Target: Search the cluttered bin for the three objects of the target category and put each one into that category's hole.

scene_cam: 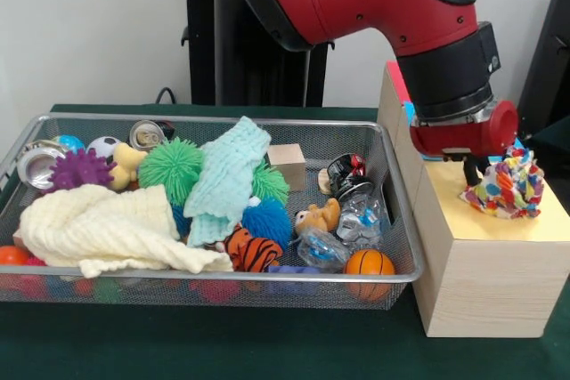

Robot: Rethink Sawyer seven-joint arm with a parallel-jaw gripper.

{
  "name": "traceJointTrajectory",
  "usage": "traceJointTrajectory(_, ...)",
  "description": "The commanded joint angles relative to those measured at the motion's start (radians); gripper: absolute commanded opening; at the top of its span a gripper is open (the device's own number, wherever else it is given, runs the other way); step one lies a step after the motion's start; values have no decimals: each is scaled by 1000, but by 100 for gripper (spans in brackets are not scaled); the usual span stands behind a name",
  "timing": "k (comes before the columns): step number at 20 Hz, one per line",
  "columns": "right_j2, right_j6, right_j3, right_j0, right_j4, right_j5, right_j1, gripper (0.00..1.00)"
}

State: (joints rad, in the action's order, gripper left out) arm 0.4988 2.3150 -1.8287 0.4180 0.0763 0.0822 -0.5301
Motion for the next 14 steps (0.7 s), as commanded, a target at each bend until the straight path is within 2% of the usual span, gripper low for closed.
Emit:
traceJointTrajectory(1,-84,43,-82,-28,20,331,144,0)
traceJointTrajectory(2,-79,44,-86,-24,31,347,133,0)
traceJointTrajectory(4,-46,76,-97,-7,89,469,82,0)
traceJointTrajectory(7,3,167,-103,14,196,742,-12,0)
traceJointTrajectory(10,-27,246,-74,-4,238,956,-36,0)
traceJointTrajectory(11,-85,264,-45,-37,218,1017,-20,0)
traceJointTrajectory(12,-115,257,-29,-54,203,1029,-2,0)
traceJointTrajectory(13,-173,227,5,-87,154,1020,34,0)
traceJointTrajectory(14,-199,200,19,-100,129,991,54,0)
